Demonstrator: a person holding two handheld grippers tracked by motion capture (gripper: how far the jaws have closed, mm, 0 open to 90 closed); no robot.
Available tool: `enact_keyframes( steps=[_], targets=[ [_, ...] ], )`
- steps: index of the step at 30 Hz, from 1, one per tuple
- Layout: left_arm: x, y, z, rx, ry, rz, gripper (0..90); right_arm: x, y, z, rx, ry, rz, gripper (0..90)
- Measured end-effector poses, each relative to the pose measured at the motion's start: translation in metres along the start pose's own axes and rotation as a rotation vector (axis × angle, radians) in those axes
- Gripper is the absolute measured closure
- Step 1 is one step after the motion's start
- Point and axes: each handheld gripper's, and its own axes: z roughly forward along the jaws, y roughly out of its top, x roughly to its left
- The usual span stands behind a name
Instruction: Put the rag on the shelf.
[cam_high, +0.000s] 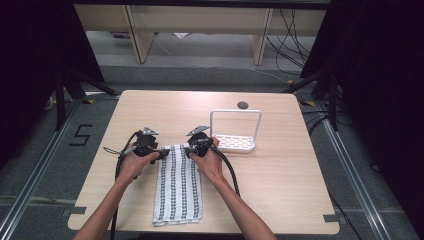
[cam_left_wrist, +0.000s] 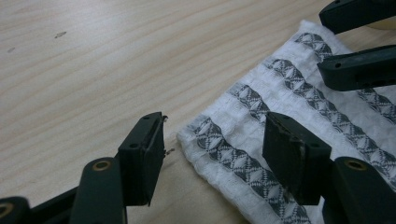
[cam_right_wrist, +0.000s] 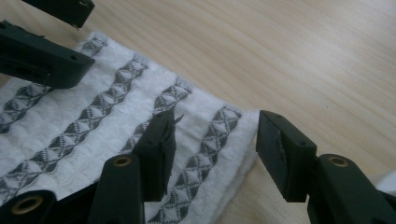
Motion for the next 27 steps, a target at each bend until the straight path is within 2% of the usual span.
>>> enact_keyframes(
  steps=[1,2,4,6,7,8,9,10,11,13,14,15,18,19,20,23,24,25,26,27],
  targets=[
    [0.000,0.000,0.001,-0.002,0.006,0.000,39.0,0.001,0.000,0.000,0.008,0.005,0.023,47.8],
    [0.000,0.000,0.001,0.002,0.006,0.000,39.1,-0.001,-0.001,0.001,0.000,-0.005,0.015,47.2],
    [0.000,0.000,0.004,0.005,-0.002,0.000,39.9,-0.003,-0.001,0.002,0.002,-0.003,0.036,46.7],
    [-0.001,-0.001,0.005,0.003,0.003,0.002,41.0,-0.003,-0.001,0.003,0.004,-0.006,0.037,46.7],
    [-0.002,-0.002,0.008,0.013,0.000,0.008,43.9,-0.003,-0.002,0.005,0.009,-0.004,0.042,46.6],
    [-0.004,-0.002,0.008,0.018,0.007,0.011,45.0,-0.003,-0.003,0.005,0.002,-0.002,0.078,47.3],
    [-0.005,-0.002,0.009,0.010,0.012,0.010,46.1,-0.005,-0.003,0.007,-0.009,0.000,0.064,47.8],
    [-0.004,-0.001,0.008,0.018,0.010,0.021,47.3,-0.004,-0.002,0.005,0.010,0.007,0.076,48.6],
    [-0.006,-0.001,0.009,0.015,0.010,0.016,49.5,-0.002,-0.002,0.006,0.008,-0.007,0.090,49.4],
    [-0.006,-0.001,0.009,0.007,-0.003,0.037,55.2,-0.002,-0.001,0.004,0.018,0.000,0.086,54.8],
    [-0.007,0.000,0.009,0.012,-0.009,0.038,57.9,-0.001,-0.002,0.004,0.018,0.007,0.102,57.4],
    [-0.008,0.000,0.009,0.007,-0.010,0.038,61.1,-0.003,-0.002,0.005,0.012,0.007,0.091,60.4],
    [-0.010,0.000,0.010,0.004,-0.037,0.038,71.6,-0.005,-0.002,0.005,0.002,0.022,0.122,72.0],
    [-0.010,0.000,0.010,0.004,-0.037,0.038,74.5,-0.005,-0.002,0.005,0.002,0.022,0.122,72.0],
    [-0.011,0.000,0.010,0.001,-0.037,0.047,76.7,-0.008,-0.003,0.006,-0.011,0.035,0.104,80.3],
    [-0.012,0.000,0.009,0.002,-0.042,0.058,80.2,-0.006,-0.004,0.005,-0.020,0.057,0.100,84.2],
    [-0.012,0.001,0.007,0.002,-0.042,0.065,81.4,-0.005,-0.004,0.007,-0.038,0.049,0.086,85.2],
    [-0.012,0.001,0.007,-0.004,-0.040,0.061,82.1,-0.003,-0.004,0.004,-0.021,0.058,0.083,85.9],
    [-0.012,0.002,0.001,-0.007,-0.045,0.074,83.1,-0.003,-0.003,0.002,-0.039,0.077,0.064,86.6],
    [-0.012,0.002,0.001,-0.007,-0.045,0.074,83.4,-0.003,-0.003,0.002,-0.058,0.073,0.058,86.8]
  ],
)
